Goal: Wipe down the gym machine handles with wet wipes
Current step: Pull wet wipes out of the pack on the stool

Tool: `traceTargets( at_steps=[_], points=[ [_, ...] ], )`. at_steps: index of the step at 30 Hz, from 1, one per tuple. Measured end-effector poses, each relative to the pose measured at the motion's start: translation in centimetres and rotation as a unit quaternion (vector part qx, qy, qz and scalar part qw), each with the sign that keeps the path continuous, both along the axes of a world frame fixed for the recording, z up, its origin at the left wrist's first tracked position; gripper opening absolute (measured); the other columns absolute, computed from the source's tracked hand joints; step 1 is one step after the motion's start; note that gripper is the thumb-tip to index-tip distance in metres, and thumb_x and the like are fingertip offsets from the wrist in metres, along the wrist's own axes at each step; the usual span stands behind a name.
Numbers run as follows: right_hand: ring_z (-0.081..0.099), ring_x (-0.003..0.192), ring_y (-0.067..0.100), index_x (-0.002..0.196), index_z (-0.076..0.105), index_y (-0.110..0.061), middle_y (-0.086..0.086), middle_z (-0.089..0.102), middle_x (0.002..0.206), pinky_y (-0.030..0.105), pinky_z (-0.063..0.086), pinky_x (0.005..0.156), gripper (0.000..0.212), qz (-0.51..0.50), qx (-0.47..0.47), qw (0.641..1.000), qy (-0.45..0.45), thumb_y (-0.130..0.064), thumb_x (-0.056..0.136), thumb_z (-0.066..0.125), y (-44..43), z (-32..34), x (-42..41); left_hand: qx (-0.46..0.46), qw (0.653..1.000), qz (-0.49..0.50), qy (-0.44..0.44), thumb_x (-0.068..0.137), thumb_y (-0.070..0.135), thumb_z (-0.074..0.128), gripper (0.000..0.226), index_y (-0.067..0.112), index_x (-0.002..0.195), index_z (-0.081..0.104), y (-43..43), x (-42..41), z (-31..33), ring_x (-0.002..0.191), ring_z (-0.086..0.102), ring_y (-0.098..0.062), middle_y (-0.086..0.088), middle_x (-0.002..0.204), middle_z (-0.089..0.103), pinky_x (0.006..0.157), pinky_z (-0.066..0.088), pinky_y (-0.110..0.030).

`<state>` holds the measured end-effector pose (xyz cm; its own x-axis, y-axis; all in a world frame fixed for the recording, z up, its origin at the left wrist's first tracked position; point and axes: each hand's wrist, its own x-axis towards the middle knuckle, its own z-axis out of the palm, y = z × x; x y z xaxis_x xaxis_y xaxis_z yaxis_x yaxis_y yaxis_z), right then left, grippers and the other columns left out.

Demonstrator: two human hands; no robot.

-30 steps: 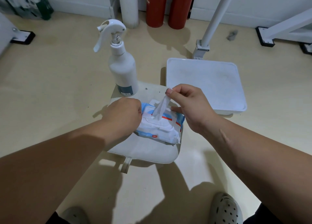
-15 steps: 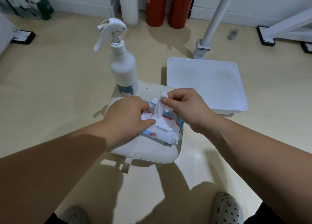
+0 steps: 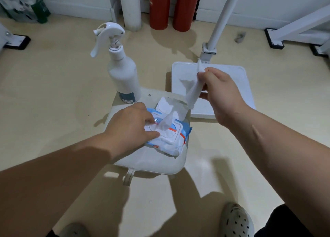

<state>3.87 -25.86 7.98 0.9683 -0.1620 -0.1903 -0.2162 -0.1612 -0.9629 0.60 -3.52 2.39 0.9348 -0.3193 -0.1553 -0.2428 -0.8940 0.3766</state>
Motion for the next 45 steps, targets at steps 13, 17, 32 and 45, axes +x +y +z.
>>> traceTargets(
  at_steps=[13, 17, 32, 45],
  points=[
    [0.033, 0.055, 0.010, 0.056, 0.041, -0.019, -0.011, 0.039, 0.057, 0.024, 0.029, 0.050, 0.028, 0.333, -0.156, 0.923, 0.112, -0.023, 0.083, 0.046, 2.0, -1.4, -2.3, -0.165, 0.973, 0.155, 0.038, 0.083, 0.022, 0.077, 0.020, 0.023, 0.064, 0.069, -0.3, 0.3, 0.6, 0.070, 0.062, -0.013, 0.005, 0.068, 0.068, 0.058, 0.044, -0.021],
    [0.037, 0.064, 0.014, 0.061, 0.041, -0.020, -0.007, 0.040, 0.064, 0.030, 0.033, 0.062, 0.033, 0.378, -0.211, 0.891, 0.136, -0.020, 0.094, 0.045, 3.3, -2.3, -2.6, -0.201, 0.960, 0.186, 0.067, 0.083, 0.020, 0.078, 0.021, 0.018, 0.063, 0.072, -0.6, 0.0, 0.8, 0.069, 0.065, -0.017, -0.001, 0.068, 0.072, 0.061, 0.047, -0.026],
    [0.035, 0.067, 0.022, 0.062, 0.044, -0.014, 0.007, 0.043, 0.069, 0.033, 0.026, 0.059, 0.023, 0.110, -0.160, 0.971, 0.142, -0.019, 0.085, 0.046, -1.3, -2.2, -1.0, 0.080, 0.982, -0.141, 0.101, 0.094, 0.033, 0.046, 0.042, 0.041, 0.130, 0.065, -1.1, -0.1, 1.0, 0.104, 0.057, -0.023, 0.004, 0.115, 0.053, 0.084, 0.046, -0.033],
    [0.044, 0.046, 0.007, 0.063, 0.052, -0.001, -0.004, 0.057, 0.053, 0.014, 0.035, 0.046, 0.029, 0.297, -0.007, 0.933, 0.203, -0.002, 0.090, 0.043, -0.8, -2.5, -1.8, -0.025, 0.969, -0.231, -0.090, 0.078, 0.022, 0.047, 0.034, 0.018, 0.082, 0.080, 0.6, 0.2, 0.6, 0.082, 0.064, -0.032, -0.003, 0.094, 0.071, 0.074, 0.054, -0.043]
  ],
)
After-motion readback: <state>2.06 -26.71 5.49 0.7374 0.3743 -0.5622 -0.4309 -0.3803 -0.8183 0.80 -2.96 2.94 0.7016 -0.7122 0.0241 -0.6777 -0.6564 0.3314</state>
